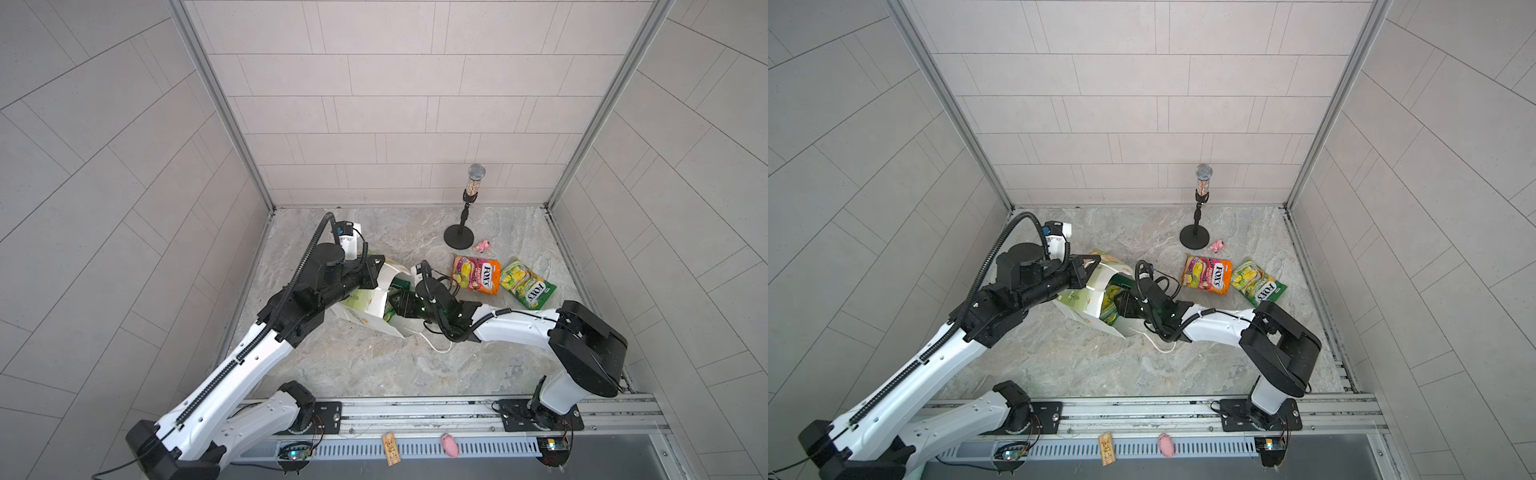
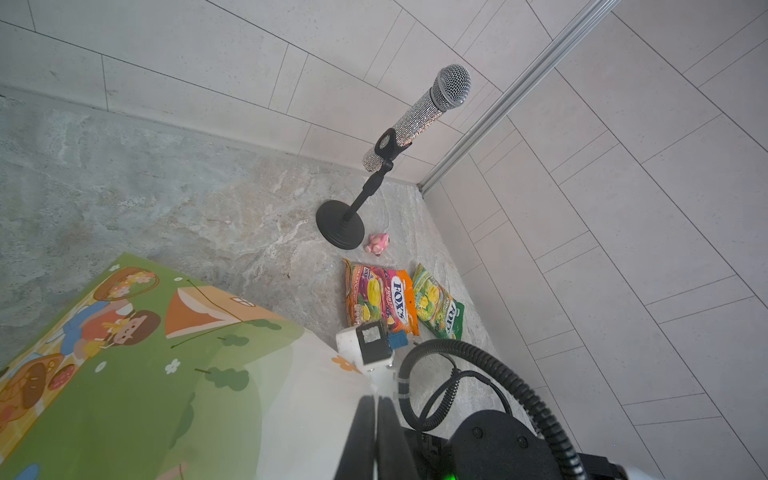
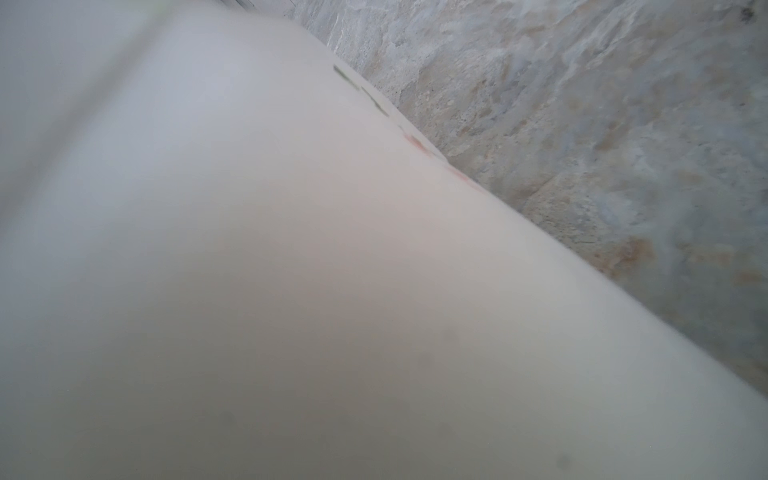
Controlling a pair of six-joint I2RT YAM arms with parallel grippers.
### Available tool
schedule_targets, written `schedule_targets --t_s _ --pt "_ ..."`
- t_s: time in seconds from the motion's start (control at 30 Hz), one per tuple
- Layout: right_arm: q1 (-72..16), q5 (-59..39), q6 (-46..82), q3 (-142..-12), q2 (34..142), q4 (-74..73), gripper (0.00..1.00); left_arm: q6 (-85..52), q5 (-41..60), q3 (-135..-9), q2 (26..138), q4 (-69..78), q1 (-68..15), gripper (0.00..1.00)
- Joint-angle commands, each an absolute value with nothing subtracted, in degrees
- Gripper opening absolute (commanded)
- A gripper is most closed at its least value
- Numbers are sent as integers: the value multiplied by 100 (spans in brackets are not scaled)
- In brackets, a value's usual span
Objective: Take the snacks out of the paper bag
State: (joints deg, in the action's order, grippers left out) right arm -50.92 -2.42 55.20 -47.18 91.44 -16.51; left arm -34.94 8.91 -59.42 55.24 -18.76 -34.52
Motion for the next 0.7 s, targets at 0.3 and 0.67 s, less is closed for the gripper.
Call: schedule_targets --t_s 0.3,0.67 --pt "-5301 -213 4219 -3872 7763 -1844 58 -3550 785 -5960 5522 -1786 -3466 0" --pt "-5495 -632 3869 -4317 8617 -1783 57 -3543 838 -5984 5489 -1792 -3476 0"
